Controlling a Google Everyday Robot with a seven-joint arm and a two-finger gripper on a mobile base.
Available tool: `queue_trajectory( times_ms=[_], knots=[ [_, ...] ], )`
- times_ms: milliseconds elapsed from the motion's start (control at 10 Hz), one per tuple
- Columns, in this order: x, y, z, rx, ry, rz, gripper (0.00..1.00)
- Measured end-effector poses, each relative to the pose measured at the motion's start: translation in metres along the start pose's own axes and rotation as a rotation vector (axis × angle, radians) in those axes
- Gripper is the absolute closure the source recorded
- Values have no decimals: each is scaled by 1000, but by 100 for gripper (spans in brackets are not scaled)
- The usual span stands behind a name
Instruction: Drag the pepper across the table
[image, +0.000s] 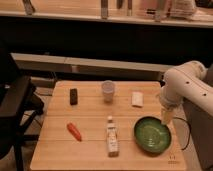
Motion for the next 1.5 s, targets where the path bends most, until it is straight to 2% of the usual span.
queue_trajectory(
  times_ms=[300,400,700,1200,1500],
  knots=[
    [-46,-5,-5,12,21,-98,20],
    [-56,-5,-7,16,29,-123,20],
    [-64,-6,-7,22,49,-187,20],
    [-136,-6,-7,37,60,-322,20],
    [-146,-4,-8,39,63,-383,20]
  ],
)
